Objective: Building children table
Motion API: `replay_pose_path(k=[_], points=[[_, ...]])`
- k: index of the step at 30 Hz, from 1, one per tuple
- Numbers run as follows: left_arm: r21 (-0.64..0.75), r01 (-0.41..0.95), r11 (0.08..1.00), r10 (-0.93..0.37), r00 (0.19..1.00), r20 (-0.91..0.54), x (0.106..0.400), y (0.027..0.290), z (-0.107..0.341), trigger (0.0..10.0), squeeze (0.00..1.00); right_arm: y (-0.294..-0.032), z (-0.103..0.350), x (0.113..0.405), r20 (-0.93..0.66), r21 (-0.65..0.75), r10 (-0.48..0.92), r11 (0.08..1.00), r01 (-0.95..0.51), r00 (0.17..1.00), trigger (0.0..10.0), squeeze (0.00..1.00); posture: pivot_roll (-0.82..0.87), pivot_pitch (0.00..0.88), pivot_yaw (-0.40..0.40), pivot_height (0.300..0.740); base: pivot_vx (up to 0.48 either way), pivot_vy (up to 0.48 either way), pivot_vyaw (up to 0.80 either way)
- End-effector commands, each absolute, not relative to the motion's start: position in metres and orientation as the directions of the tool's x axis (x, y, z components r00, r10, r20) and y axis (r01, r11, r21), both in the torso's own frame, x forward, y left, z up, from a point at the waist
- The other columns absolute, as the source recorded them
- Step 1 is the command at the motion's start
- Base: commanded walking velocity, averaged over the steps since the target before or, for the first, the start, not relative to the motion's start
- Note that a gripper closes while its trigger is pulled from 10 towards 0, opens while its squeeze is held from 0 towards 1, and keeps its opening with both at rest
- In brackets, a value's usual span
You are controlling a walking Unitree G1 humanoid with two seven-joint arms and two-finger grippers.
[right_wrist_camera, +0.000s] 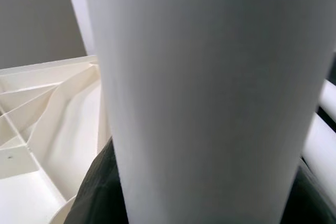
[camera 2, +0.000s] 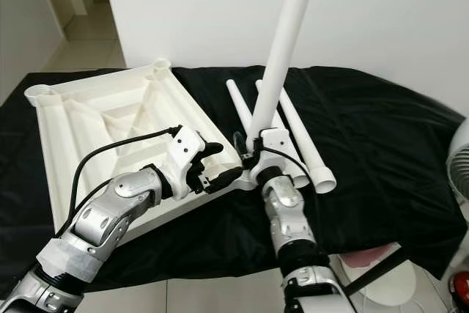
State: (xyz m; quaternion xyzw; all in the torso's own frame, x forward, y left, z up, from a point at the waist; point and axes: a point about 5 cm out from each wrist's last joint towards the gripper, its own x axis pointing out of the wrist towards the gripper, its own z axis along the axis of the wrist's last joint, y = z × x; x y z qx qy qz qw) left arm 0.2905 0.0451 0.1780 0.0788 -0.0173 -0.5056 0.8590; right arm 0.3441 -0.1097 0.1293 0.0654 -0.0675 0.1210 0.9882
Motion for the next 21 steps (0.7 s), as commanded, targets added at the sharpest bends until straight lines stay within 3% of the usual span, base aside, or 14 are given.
replay_pose_path(k=[1,8,15,21], points=[[0.155,0.881,0.447,-0.886,0.459,-0.058,0.289,0.045,0.179,10.0,0.0,-0.122,0.086,0.334,-0.068,0.218,0.065,0.975,-0.049,0.996,10.0,0.0,0.03,0.045,0.037,0.74,0.0,0.0,0.0],[0.155,0.881,0.448,-0.886,0.46,-0.054,0.29,0.044,0.18,10.0,0.0,-0.109,0.103,0.337,-0.013,0.206,-0.056,0.977,0.057,0.998,10.0,0.0,0.03,0.041,0.03,0.74,0.0,0.0,0.0],[0.154,0.877,0.455,-0.883,0.466,-0.047,0.29,0.043,0.18,10.0,0.0,-0.089,0.112,0.334,0.029,0.253,-0.04,0.967,0.032,0.999,10.0,0.0,0.03,0.038,0.022,0.74,0.0,0.0,0.0],[0.156,0.875,0.458,-0.882,0.469,-0.045,0.29,0.043,0.18,10.0,0.0,-0.092,0.118,0.336,0.044,0.269,-0.084,0.961,0.069,0.995,10.0,0.0,0.03,0.037,0.021,0.74,0.0,0.0,0.0]])
